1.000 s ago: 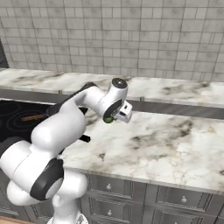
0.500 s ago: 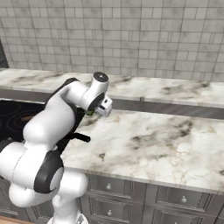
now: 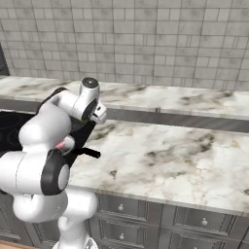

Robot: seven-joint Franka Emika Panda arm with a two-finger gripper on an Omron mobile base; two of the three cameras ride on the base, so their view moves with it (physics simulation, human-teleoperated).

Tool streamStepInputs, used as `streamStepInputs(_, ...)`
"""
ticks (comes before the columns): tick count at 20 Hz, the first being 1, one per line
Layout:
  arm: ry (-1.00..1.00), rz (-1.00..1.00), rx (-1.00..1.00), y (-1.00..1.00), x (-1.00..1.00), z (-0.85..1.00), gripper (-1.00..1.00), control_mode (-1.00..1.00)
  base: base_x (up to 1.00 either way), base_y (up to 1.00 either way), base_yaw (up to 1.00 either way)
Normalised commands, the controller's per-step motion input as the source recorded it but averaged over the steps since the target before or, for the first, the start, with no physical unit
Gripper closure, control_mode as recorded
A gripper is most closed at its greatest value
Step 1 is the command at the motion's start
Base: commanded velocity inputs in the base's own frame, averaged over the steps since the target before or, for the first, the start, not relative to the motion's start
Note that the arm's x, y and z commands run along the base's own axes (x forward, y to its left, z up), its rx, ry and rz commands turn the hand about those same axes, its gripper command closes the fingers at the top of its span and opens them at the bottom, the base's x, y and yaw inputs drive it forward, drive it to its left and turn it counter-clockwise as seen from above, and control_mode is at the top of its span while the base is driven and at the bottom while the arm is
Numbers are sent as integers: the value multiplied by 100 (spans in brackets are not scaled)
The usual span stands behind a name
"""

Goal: Place both pans onto different burners. Then place the avocado and the steak on different pans.

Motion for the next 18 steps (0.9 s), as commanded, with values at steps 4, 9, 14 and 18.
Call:
streamStepInputs(4,2,-3,0,49,45,0,100,-100,0,0,0)
streamStepInputs(9,3,-4,0,49,30,0,100,-100,0,0,0)
streamStepInputs(14,6,-3,0,51,20,-2,100,-100,0,0,0)
streamStepInputs(18,10,-4,-2,37,23,-29,100,-100,0,0,0)
